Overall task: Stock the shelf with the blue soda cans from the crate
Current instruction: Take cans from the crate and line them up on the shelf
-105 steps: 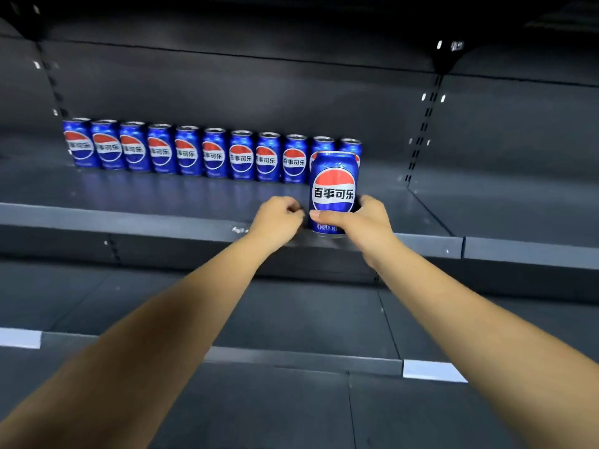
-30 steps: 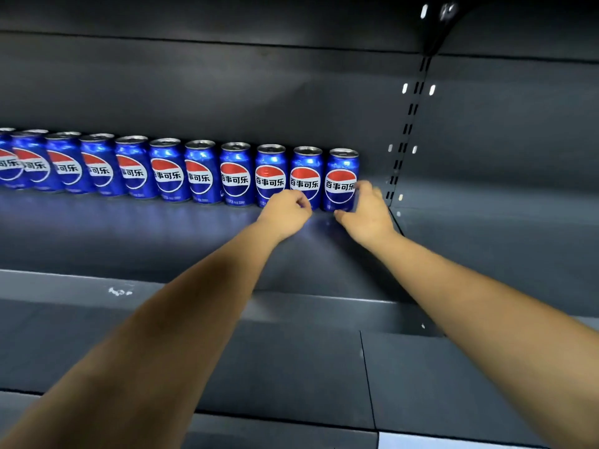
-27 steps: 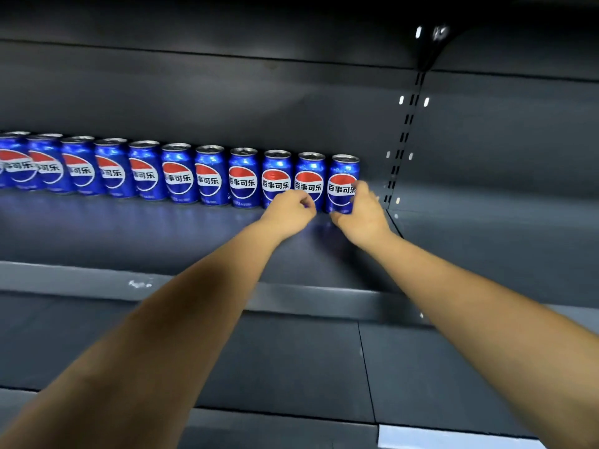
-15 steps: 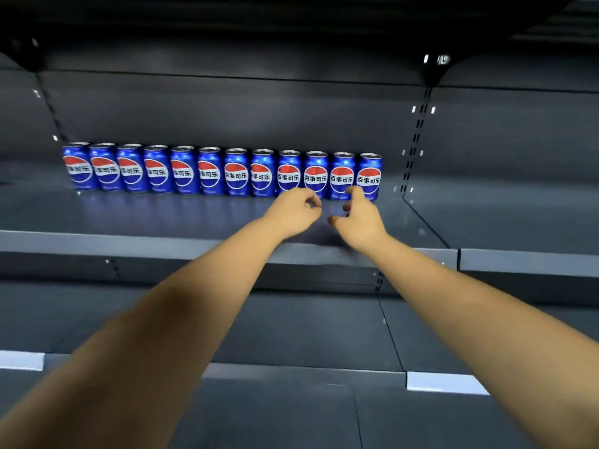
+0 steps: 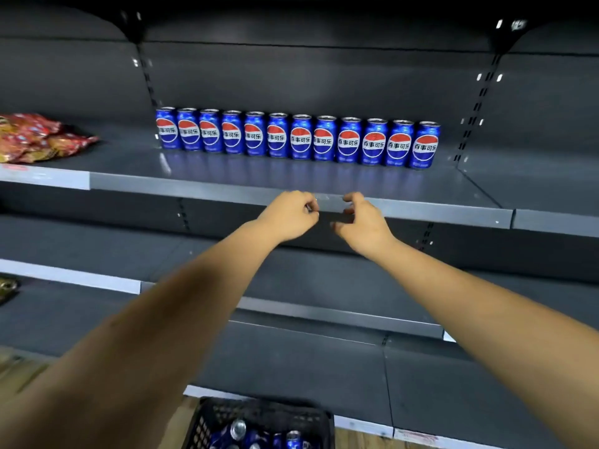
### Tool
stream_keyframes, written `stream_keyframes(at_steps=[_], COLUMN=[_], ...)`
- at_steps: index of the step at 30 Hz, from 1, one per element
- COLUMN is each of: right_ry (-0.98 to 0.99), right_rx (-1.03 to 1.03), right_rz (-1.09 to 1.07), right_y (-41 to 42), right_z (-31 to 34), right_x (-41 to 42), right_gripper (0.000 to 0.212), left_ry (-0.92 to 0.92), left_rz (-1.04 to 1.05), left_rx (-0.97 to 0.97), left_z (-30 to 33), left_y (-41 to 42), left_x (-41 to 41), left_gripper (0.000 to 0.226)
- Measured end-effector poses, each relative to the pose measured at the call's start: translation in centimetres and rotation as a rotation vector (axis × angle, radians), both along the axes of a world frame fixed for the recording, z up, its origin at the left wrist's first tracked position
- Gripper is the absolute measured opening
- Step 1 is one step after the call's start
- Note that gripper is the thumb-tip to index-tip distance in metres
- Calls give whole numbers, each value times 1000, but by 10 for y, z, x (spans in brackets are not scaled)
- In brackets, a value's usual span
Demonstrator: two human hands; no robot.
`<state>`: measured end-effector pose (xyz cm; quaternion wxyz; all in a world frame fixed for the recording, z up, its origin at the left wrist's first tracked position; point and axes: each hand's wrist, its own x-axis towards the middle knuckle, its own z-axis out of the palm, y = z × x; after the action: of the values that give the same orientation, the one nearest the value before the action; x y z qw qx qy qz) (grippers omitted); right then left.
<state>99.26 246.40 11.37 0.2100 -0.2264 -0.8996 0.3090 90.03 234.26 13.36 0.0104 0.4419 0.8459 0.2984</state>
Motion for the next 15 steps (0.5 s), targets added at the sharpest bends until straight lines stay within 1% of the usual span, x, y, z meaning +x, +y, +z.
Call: stream_keyframes(at_steps=[4, 7, 12, 15], right_ry=[-34, -64, -92, -129], right_rx=[23, 54, 1, 6], right_rz=[79, 121, 132, 164], right_y=[-14, -17, -21, -23], right_z=[-4, -7, -18, -30], right_x=[9, 15, 26, 37], right_gripper=[58, 59, 59, 59], left_ry=[47, 49, 52, 35], left_rz=[34, 58, 55, 71], left_rx=[-115, -129, -164, -159], left_z=[-9, -13, -26, -41], left_y=[-19, -23, -25, -27], left_x=[4, 12, 31, 39], left_gripper=[21, 21, 21, 21])
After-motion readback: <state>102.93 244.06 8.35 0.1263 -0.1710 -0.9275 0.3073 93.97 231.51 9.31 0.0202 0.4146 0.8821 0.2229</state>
